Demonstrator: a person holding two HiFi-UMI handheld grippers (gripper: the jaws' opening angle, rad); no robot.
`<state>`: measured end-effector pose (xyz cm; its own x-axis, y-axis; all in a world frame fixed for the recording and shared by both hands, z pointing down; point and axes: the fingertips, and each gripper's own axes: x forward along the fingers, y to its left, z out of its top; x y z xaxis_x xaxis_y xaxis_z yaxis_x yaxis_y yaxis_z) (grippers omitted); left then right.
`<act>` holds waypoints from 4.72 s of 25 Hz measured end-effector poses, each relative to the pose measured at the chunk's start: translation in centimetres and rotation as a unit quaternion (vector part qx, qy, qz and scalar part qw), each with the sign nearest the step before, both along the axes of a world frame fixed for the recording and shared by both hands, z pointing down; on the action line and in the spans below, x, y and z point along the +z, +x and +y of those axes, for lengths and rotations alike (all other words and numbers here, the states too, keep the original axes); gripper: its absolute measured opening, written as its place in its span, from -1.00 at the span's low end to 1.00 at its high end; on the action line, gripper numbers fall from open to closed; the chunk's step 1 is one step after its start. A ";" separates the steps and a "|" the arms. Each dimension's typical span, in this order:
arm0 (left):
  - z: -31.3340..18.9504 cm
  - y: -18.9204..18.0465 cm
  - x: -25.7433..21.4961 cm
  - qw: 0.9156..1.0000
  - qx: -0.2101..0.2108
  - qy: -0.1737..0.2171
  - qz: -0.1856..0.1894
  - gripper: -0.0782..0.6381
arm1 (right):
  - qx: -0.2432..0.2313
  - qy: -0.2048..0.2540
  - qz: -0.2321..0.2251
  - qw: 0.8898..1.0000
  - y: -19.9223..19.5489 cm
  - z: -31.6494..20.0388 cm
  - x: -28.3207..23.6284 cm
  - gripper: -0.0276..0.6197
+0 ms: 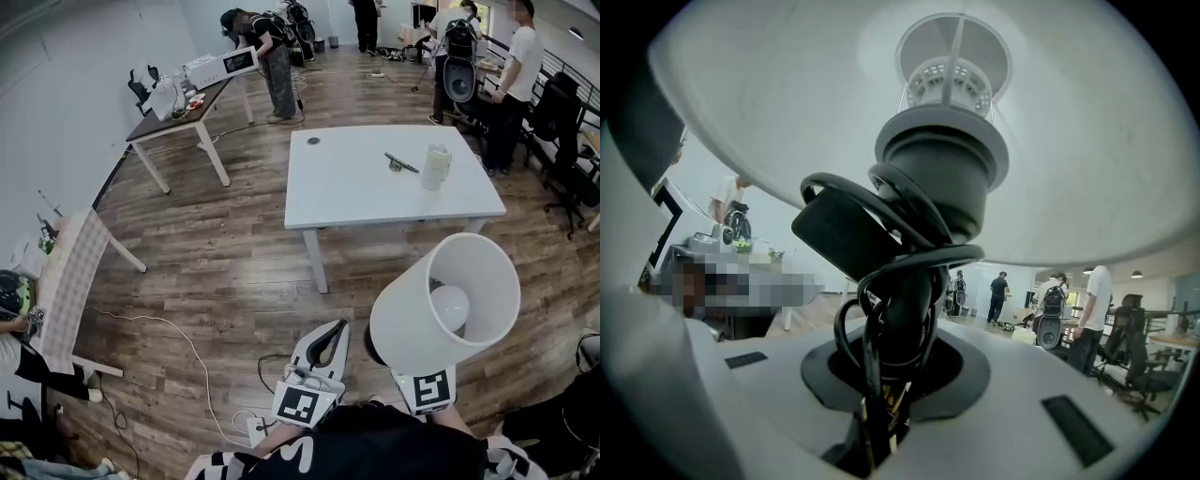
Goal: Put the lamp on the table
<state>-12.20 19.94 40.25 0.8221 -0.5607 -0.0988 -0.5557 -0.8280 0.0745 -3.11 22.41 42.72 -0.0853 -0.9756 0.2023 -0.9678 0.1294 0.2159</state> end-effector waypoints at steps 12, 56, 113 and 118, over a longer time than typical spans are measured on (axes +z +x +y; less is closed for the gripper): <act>-0.7 -2.9 0.4 1.000 0.007 0.001 0.004 -0.77 | 0.018 -0.010 -0.004 1.000 -2.8 0.0 0.8 -0.69; -22.6 10.4 1.4 0.998 -0.063 -0.001 -0.006 -0.77 | -0.053 -0.012 -0.018 0.998 10.3 -22.9 1.0 -0.69; -39.9 14.7 3.1 0.997 -0.070 -0.020 -0.031 -0.77 | -0.053 -0.018 -0.002 0.998 15.2 -40.9 3.6 -0.69; -44.9 15.0 2.8 0.997 -0.058 -0.017 -0.037 -0.77 | -0.048 0.000 -0.004 0.999 15.3 -46.3 3.8 -0.69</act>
<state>2.79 -24.92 43.02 0.7555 -0.6548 -0.0196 -0.6531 -0.7552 0.0555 12.20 -23.93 46.52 -0.1801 -0.9629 0.2008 -0.9526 0.2216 0.2083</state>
